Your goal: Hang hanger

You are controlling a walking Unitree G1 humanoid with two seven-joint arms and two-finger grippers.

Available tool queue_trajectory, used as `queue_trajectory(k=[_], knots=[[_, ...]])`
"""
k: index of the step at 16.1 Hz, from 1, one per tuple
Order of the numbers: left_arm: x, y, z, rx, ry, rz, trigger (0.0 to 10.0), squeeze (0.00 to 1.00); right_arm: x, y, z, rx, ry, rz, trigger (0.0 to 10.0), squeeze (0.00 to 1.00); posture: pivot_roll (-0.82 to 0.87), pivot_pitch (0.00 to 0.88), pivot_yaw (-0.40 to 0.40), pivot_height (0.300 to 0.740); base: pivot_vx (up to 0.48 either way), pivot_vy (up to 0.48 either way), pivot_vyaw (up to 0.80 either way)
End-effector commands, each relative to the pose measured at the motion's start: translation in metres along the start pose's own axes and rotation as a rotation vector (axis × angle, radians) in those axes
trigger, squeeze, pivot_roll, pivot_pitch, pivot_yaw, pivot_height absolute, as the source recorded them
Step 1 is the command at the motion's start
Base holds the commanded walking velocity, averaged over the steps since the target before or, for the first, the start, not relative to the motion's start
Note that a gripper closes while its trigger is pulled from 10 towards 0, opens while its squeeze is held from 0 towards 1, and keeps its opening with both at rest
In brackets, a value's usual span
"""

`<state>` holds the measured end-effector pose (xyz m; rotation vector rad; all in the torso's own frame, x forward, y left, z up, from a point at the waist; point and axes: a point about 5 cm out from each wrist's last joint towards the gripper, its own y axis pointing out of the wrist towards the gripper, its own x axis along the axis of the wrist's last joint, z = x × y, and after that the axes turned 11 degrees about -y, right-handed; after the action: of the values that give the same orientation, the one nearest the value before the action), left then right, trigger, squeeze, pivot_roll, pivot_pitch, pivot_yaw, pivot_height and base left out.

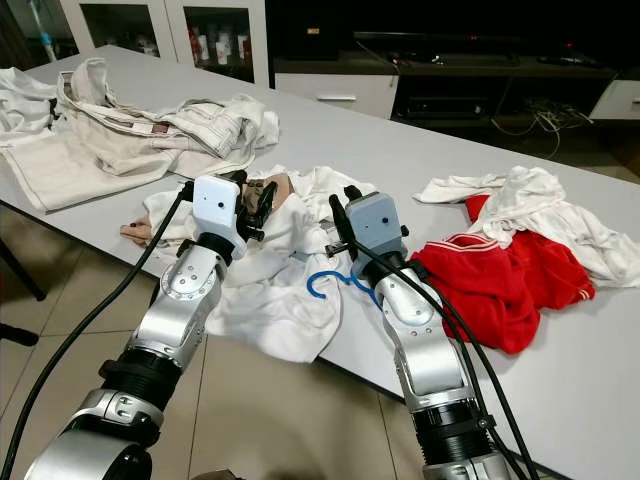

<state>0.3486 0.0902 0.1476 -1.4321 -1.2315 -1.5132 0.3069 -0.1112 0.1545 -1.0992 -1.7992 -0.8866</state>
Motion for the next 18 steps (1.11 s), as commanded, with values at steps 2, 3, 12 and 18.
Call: queue_trajectory(k=[2, 3, 12, 18], knots=[[0.003, 0.002, 0.002, 0.006, 0.016, -0.006, 10.0, 0.0, -0.005, 0.001, 0.001, 0.011, 0.007, 0.031, 10.0, 0.0, 0.04, 0.0, -0.008, 0.723, 0.0, 0.0, 0.0], [0.004, 0.001, 0.003, 0.005, 0.024, -0.009, 10.0, 0.0, -0.006, 0.001, 0.002, 0.018, 0.007, 0.035, 10.0, 0.0, 0.04, 0.0, -0.006, 0.723, 0.0, 0.0, 0.0], [0.003, -0.007, 0.021, 0.073, 0.051, -0.008, 10.0, 0.0, -0.012, 0.027, 0.015, 0.041, 0.025, 0.096, 10.0, 0.0, 0.06, 0.0, -0.012, 0.723, 0.0, 0.0, 0.09], [0.002, -0.005, 0.015, 0.049, 0.044, -0.004, 10.0, 0.0, -0.023, 0.025, 0.006, -0.009, 0.014, 0.145, 10.0, 0.0, 0.05, 0.0, -0.011, 0.723, 0.0, 0.0, 0.4]])
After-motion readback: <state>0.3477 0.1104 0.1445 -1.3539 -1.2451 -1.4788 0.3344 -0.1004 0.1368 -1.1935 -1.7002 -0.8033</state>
